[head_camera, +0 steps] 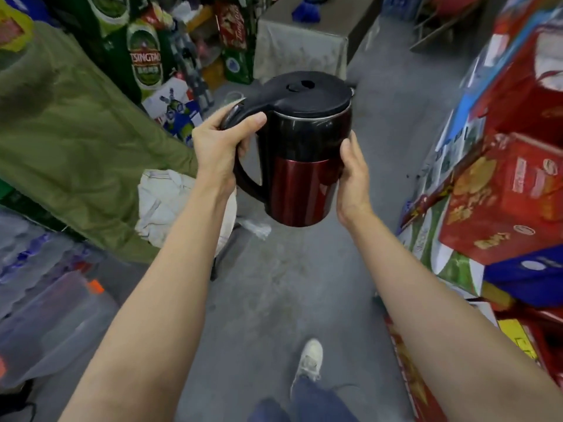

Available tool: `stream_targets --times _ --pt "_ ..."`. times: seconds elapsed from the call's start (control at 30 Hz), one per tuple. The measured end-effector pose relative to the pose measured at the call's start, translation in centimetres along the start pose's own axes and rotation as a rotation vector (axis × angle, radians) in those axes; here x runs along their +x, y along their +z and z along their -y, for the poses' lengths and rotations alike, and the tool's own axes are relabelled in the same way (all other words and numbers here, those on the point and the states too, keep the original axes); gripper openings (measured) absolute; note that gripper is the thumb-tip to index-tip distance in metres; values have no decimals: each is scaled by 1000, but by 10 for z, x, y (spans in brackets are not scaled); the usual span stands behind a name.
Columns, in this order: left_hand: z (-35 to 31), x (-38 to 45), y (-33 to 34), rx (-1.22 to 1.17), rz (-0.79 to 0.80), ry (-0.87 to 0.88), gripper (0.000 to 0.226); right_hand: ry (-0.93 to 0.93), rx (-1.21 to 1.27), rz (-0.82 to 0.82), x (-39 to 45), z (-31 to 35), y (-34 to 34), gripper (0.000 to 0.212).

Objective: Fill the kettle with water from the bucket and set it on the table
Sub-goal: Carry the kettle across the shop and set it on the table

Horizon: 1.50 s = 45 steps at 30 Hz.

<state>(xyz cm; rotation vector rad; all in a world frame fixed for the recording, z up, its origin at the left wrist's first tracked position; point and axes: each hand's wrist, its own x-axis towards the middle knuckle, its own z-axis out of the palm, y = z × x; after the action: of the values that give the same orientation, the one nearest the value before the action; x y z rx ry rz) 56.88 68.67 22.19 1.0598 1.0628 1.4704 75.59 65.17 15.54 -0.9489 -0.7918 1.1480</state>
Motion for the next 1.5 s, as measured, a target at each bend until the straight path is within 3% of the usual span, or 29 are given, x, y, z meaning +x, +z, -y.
stream_targets --times 0.2,0.47,0.83,1.0,1.37,1.5 --pt "17 83 64 -9 44 8 39 -41 35 -12 93 23 -29 58" --pt "46 214 143 11 124 22 33 -83 2 -72 233 36 -58 51" --pt "86 401 266 -11 147 10 25 -78 26 -151 451 46 -109 58" --pt "113 488 325 -16 89 38 25 -95 -41 -59 559 59 -140 50" --pt "163 676 424 -52 3 42 35 -24 -177 61 778 68 -186 64" --pt "184 752 453 -51 -8 42 32 -19 -210 102 863 65 -196 57"
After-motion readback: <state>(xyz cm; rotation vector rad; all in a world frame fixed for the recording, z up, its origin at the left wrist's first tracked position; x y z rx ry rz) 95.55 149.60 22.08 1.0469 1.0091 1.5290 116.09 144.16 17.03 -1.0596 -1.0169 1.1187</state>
